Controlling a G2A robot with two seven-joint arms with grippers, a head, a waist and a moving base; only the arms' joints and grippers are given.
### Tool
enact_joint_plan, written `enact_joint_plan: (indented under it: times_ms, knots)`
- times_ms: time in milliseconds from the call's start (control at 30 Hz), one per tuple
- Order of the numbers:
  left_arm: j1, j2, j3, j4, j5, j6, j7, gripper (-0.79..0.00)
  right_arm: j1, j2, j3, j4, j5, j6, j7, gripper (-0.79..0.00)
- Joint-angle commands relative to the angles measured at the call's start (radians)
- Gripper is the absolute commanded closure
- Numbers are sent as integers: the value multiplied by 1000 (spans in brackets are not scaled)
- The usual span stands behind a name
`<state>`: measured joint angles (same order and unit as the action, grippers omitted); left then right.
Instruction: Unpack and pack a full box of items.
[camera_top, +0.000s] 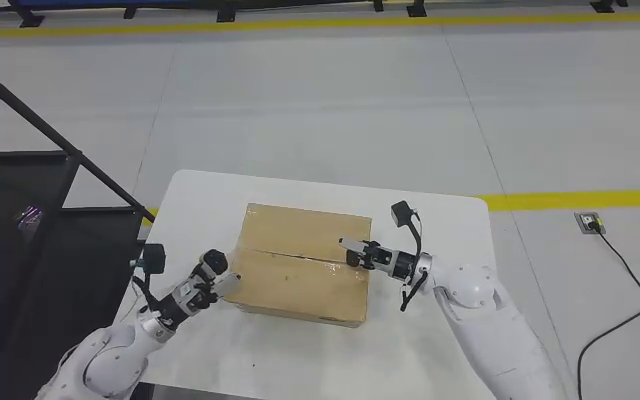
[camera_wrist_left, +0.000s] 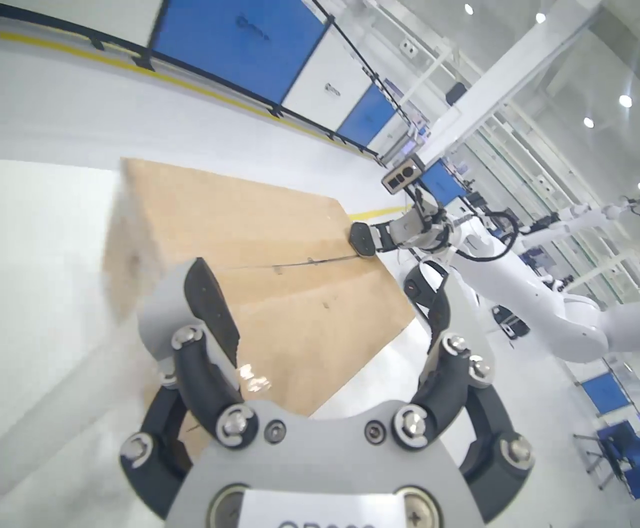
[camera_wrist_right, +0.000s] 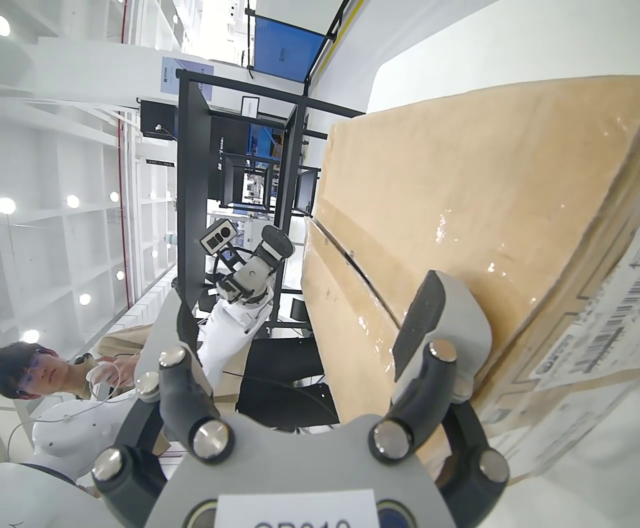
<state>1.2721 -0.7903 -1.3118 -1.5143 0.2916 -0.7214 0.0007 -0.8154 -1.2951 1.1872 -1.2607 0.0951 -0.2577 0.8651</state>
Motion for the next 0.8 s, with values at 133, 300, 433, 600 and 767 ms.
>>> enact_joint_plan:
  times_ms: [133, 300, 433, 600, 767]
  knots:
    - [120, 10, -107, 25, 14, 1, 76, -785, 0, 0, 0, 0, 0, 1, 0, -785]
    - [120, 10, -107, 25, 14, 1, 76, -785, 0, 0, 0, 0, 0, 1, 0, -785]
    - [120, 10, -107, 25, 14, 1, 76, -785, 0, 0, 0, 0, 0, 1, 0, -785]
    - [123, 9, -106, 31, 7, 11, 80, -785, 0, 0, 0, 0, 0, 1, 0, -785]
    - [151, -13, -59, 71, -232, 83, 55, -785, 0, 0, 0, 0, 0, 1, 0, -785]
